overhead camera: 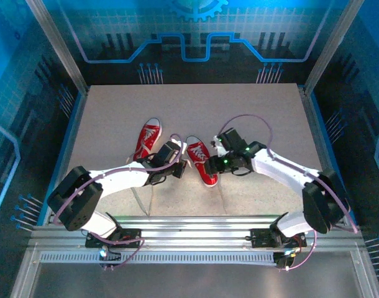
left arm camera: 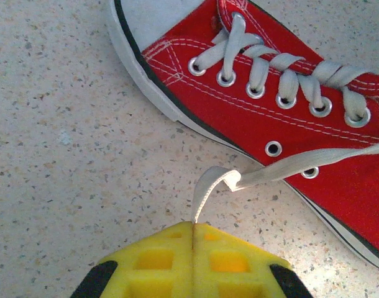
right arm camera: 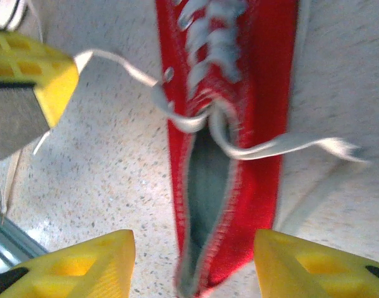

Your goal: Tie the shoes

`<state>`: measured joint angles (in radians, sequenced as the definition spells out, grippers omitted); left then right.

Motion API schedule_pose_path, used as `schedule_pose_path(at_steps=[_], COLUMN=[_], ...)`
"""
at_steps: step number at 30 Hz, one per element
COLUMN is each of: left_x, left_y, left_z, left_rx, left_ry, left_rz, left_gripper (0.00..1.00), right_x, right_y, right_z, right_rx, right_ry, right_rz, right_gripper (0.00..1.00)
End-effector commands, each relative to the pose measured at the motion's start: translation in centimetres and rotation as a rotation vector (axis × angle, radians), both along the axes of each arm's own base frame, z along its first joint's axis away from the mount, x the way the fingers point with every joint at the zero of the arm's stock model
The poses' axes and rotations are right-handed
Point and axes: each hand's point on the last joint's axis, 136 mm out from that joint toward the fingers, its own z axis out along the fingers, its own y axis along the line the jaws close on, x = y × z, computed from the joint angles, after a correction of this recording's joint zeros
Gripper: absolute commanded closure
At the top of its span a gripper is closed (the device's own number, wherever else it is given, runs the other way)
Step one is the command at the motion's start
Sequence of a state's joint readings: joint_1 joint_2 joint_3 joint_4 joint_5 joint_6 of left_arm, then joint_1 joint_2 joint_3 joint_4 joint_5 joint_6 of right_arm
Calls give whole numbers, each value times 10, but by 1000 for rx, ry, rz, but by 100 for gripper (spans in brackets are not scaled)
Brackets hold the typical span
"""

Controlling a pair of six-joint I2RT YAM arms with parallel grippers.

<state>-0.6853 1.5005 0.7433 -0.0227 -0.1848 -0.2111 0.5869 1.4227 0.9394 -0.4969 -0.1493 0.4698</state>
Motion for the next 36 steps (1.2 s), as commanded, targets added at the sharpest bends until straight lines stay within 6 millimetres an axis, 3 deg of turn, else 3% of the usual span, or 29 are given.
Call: schedule_pose_path(at_steps=[1, 3, 6, 15, 20, 24, 30, 36], left_x=[-3, -1, 0, 0, 3, 8, 13, 13], left_y=[-8, -11, -13, -11, -2, 9, 28, 41], left_z=[-8, -8, -10, -11, -2, 11, 44, 77], left_rx=[-33, -42, -58, -63, -78, -95, -116, -136], left_ry=[49, 61, 78, 105, 100, 84, 14, -70], left_rz=[-4, -3, 2, 16, 41, 61, 85, 92], left_gripper=[100, 100, 100, 100, 100, 100, 100, 100], right_x=[5, -1, -9, -19, -34, -41, -35, -20], right_y=[-43, -59, -62, -31, -20, -11, -30, -48], right_z=[-12, -33, -54, -99, -123, -126, -117, -84], right_rx=[-81, -135, -190, -219, -261, -239, -318, -315], right_ry=[-6, 36, 78, 148, 204, 188, 111, -11], right_rz=[-77, -93, -73, 0, -8, -31, -64, -119], right_gripper=[47, 47, 48, 46, 58, 74, 100, 100])
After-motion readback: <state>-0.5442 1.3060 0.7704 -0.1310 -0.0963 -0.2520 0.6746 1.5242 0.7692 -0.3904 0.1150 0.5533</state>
